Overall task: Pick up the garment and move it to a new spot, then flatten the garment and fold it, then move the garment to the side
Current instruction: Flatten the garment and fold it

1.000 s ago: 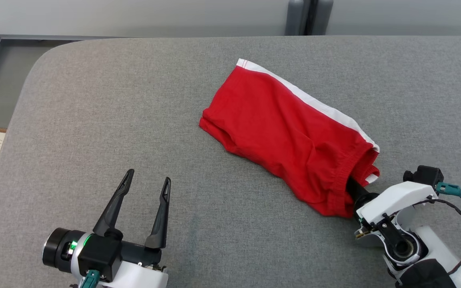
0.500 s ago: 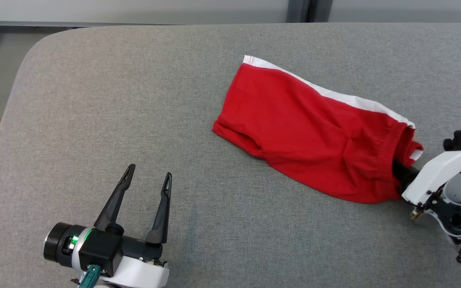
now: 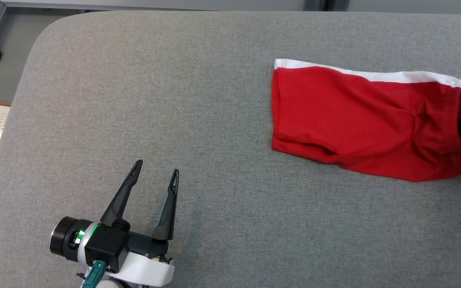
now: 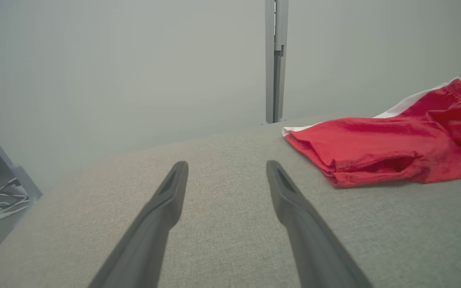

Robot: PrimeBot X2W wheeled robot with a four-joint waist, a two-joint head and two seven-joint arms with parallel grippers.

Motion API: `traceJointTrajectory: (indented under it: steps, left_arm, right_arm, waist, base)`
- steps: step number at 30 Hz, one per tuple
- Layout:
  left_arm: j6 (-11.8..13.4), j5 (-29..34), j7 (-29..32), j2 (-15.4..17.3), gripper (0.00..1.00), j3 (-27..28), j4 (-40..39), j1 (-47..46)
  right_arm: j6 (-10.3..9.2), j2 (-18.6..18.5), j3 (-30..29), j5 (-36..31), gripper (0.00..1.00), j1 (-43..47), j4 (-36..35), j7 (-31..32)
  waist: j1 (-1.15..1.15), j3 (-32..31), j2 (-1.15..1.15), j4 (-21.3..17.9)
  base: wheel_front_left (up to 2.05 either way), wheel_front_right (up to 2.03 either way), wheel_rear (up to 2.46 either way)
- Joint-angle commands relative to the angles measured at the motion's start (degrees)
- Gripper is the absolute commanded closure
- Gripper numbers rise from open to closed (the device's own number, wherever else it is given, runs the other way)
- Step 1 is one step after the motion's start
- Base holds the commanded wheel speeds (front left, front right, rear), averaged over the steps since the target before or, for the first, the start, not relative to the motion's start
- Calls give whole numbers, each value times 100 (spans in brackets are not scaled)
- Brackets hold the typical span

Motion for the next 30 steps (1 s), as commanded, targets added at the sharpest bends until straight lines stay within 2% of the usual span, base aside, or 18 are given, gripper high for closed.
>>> traceJointTrajectory:
  steps: [1, 6, 12, 19, 30]
  left_arm:
    - [8, -47, -14, 13, 0, -5, 4, -121]
    - [-28, -37, -14, 9, 0, -95, 41, -160]
    - [13, -47, -14, 5, 0, -167, 60, -190]
    - [9, -74, -14, 1, 0, -197, 189, -61]
    - [107, -199, -14, 3, 0, -251, 256, 68]
  right_arm:
    - [-2, -103, 145, -183, 100, -187, 150, 90]
    - [-3, -327, 529, -711, 100, -645, 627, 52]
    - [-3, -287, 724, -1049, 100, -966, 1145, -132]
    - [-2, 157, 882, -898, 100, -1199, 1425, -115]
    - [-2, 729, 1236, -568, 100, -1390, 1301, 662]
  waist:
    - [0, 60, 0, 40]
    - [0, 132, 0, 161]
    - [0, 153, 0, 255]
    - [0, -28, 0, 220]
    - [0, -543, 0, 96]
  base:
    - [0, 0, 0]
    - [0, 0, 0]
    - [0, 0, 0]
    - [0, 0, 0]
    - [0, 0, 0]
